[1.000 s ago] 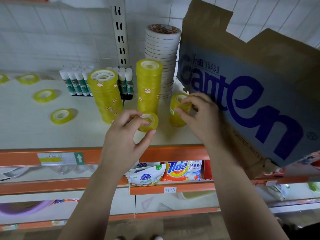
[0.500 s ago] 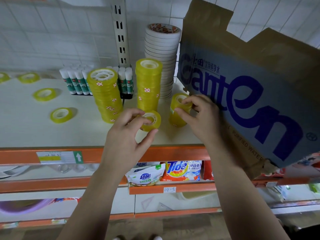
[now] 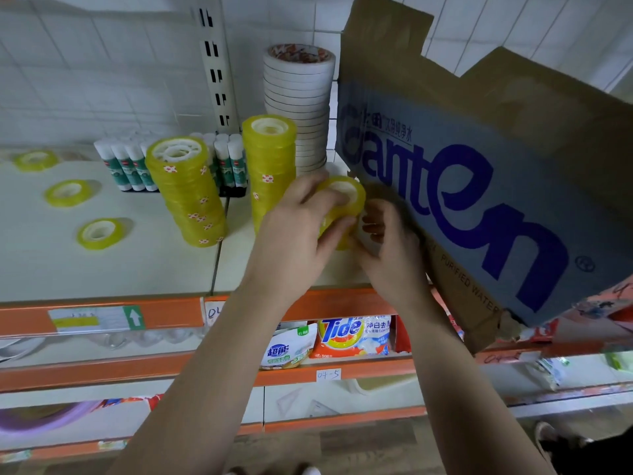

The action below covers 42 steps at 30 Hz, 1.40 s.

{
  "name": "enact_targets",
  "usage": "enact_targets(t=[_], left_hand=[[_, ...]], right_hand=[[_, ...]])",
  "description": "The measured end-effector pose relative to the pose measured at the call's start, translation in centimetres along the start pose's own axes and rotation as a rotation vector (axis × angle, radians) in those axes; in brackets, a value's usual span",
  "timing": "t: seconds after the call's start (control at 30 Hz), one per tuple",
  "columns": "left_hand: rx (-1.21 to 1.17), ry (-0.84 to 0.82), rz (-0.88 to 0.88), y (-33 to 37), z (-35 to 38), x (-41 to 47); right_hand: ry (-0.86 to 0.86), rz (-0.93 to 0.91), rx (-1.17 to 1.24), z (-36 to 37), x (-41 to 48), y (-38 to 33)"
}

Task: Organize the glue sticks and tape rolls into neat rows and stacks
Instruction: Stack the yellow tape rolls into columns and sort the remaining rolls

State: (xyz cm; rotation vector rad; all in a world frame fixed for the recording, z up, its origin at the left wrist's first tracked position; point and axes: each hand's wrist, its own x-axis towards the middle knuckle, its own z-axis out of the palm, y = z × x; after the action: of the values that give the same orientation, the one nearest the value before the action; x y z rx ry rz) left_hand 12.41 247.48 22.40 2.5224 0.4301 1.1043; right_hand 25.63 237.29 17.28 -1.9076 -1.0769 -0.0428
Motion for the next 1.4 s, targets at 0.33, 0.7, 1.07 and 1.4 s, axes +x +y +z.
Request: enact_targets(t=[0.33, 0.7, 1.07, 1.4], left_hand=[[0.061, -0.065, -0.099, -0.9, 3.5, 2.3], [-0.034, 0.022, -0.18, -1.1, 4.6, 1.2], [-0.045, 0.066, -0.135, -1.2, 4.5, 1.0], [0.068, 0.166, -0.122, -0.1, 2.3, -0.7]], right_hand=[[-0.02, 0.06, -0.05, 0.3, -0.2, 0.1], [-0.006, 0.058, -0.072, 0.3, -0.3, -0.3], [0.01, 0.063, -0.075, 0.6, -0.2, 0.1], [0.135, -0.025, -0.025, 0.1, -0.6, -0.9]])
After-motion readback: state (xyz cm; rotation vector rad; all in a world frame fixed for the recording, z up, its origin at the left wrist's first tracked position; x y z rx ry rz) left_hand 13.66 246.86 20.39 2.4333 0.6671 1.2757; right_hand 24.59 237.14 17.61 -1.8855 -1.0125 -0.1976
